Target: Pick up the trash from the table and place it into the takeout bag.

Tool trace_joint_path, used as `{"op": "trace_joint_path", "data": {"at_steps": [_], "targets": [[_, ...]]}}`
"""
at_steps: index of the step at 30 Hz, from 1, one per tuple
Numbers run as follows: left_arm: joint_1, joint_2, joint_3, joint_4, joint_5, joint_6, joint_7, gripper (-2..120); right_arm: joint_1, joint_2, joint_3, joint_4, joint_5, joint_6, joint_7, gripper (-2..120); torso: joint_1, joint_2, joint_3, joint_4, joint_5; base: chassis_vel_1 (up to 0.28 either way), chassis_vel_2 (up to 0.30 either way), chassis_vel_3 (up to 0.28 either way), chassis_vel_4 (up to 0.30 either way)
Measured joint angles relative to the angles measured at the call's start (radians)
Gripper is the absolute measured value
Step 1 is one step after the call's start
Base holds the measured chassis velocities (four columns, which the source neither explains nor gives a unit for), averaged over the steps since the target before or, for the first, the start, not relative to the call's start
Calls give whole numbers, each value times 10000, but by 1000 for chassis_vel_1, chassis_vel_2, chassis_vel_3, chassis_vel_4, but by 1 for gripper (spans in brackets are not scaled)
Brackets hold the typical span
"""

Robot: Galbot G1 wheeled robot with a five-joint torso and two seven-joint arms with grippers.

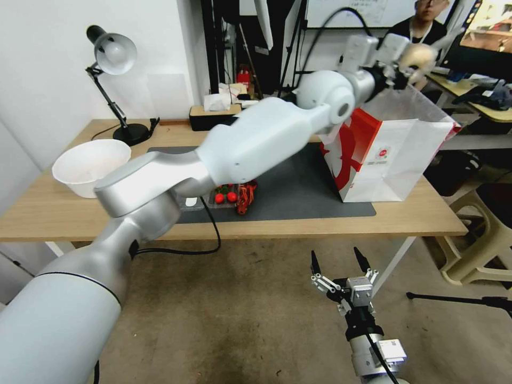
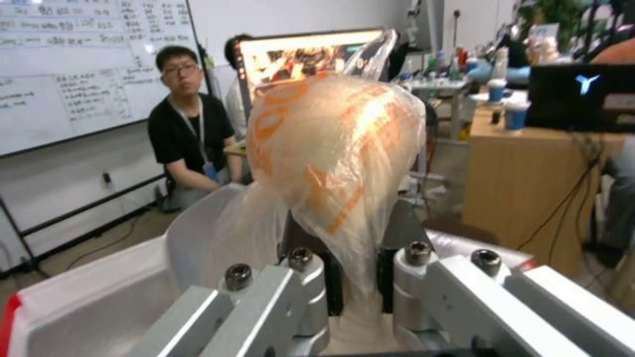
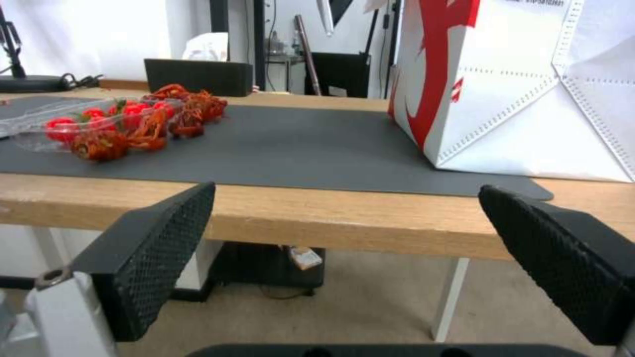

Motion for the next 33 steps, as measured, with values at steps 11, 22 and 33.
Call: {"op": "trace_joint_path", "data": {"at_steps": [11,22,33], "targets": [[-1,-43,203,324,169,-83,67,32,12,-4,19,-14,27,43,-5,100,1,0,1,7,-2,0,0,0,0],[129,5,305,293,241,-233,45,81,31,-10,-9,-71,42,98,-24,100,1,0,1,7,-4,0,0,0,0],[152,43,482,71,223,-306,-47,100,88,47,-83,-81,30,74,-34,100,1,0,0,6,-4,0,0,0,0]]}}
